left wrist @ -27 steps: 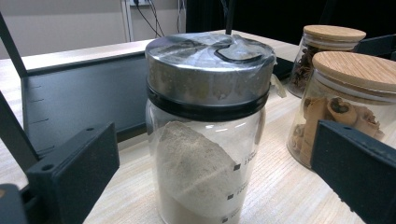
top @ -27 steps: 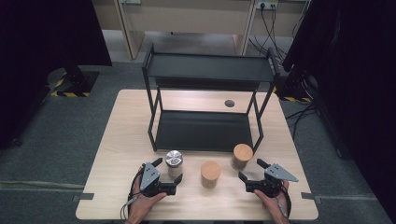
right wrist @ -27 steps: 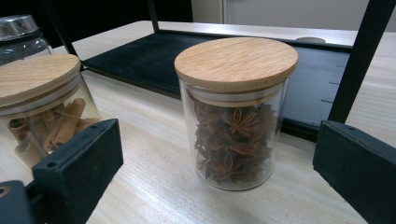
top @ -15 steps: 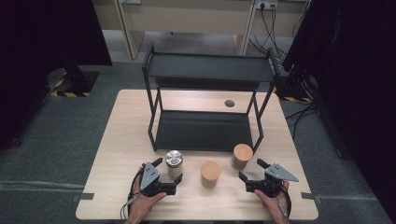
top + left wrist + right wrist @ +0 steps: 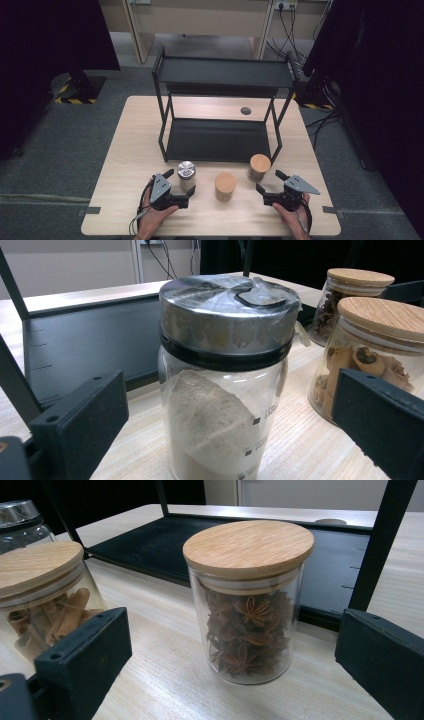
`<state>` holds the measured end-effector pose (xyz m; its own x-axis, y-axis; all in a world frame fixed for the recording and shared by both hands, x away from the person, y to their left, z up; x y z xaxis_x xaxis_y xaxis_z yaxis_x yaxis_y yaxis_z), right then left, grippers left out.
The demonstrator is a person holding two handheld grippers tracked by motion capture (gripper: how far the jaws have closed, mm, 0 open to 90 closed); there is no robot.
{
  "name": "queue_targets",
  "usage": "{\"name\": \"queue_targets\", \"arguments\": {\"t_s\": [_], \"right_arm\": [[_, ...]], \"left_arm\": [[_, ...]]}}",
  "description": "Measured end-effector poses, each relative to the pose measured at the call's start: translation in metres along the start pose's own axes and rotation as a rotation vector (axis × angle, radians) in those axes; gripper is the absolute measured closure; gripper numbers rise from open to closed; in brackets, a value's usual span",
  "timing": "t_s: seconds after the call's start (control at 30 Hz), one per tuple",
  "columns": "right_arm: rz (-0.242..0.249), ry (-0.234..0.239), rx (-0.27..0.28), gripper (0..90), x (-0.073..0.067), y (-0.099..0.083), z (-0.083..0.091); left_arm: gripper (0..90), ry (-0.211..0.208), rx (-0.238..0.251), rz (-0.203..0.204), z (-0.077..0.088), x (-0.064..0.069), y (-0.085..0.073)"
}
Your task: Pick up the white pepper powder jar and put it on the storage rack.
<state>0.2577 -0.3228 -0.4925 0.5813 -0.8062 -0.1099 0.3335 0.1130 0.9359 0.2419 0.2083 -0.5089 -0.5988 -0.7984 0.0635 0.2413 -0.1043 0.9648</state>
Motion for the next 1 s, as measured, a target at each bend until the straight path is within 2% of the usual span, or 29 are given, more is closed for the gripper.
{"name": "queue_targets", "arguments": {"t_s": [0.33, 0.5, 0.7, 1.0], "right_arm": [[-0.002, -0.001, 0.000, 1.9, 0.000, 0.000, 0.000], [-0.002, 0.000, 0.000, 1.9, 0.000, 0.000, 0.000], [-0.003, 0.000, -0.001, 1.9, 0.000, 0.000, 0.000], [-0.001, 0.000, -0.001, 1.9, 0.000, 0.000, 0.000]], "left_arm": [[2.5, 0.004, 0.003, 0.002, -0.004, 0.002, 0.001], [5.6, -0.001, 0.003, -0.003, -0.006, 0.002, 0.001], [9.5, -0.006, -0.003, 0.009, -0.009, 0.001, 0.003], [17.4, -0.004, -0.011, -0.003, -0.013, 0.000, 0.005]]}}
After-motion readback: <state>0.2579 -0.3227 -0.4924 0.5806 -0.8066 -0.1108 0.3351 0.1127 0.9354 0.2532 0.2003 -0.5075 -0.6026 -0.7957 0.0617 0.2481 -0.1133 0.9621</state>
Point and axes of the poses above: each handheld gripper's, and its own axes: z roughly backward along the jaws, y roughly out of its top, x roughly to its right, the point moved 4 cm from there along -z, roughly forward along the jaws, and after that the axes turned 1 degree about -x, right-handed, at the moved point
